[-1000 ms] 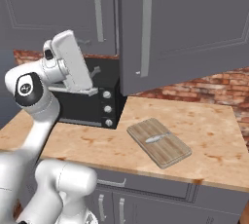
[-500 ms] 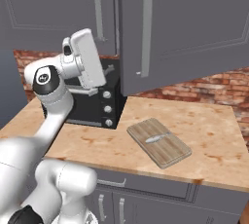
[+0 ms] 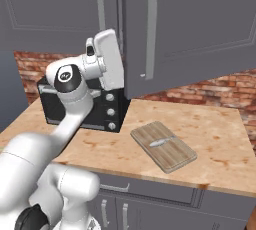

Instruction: Open the cabinet, retrieve the rolling pin, and place it next to the meat on the cutting board to prepare for tenderizing.

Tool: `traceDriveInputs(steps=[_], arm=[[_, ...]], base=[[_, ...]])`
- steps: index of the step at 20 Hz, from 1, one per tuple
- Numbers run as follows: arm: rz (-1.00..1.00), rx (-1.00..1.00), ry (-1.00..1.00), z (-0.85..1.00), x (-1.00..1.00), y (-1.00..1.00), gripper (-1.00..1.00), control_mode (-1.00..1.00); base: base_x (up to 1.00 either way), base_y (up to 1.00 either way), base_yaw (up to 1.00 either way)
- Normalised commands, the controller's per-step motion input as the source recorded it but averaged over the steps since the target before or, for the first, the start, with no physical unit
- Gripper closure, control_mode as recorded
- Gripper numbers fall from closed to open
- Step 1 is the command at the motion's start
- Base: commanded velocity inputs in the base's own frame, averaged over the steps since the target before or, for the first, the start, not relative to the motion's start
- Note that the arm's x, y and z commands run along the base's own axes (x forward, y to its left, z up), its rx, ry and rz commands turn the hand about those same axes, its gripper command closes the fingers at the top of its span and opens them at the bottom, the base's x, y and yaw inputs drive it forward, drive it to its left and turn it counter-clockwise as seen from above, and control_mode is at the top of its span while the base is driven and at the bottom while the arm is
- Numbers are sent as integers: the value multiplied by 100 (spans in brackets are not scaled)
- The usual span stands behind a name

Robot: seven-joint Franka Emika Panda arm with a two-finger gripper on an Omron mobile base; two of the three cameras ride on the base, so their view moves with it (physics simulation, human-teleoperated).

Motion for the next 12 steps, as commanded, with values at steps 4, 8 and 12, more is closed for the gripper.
traceDriveInputs(steps=[4,8,12], arm=[[-9,0,0,0,1,-50,-100,-100],[-16,0,0,0,-2,-51,-100,-100],[-19,0,0,0,-20,-63,-100,-100]], base=[[0,0,0],[0,0,0],[0,0,0]])
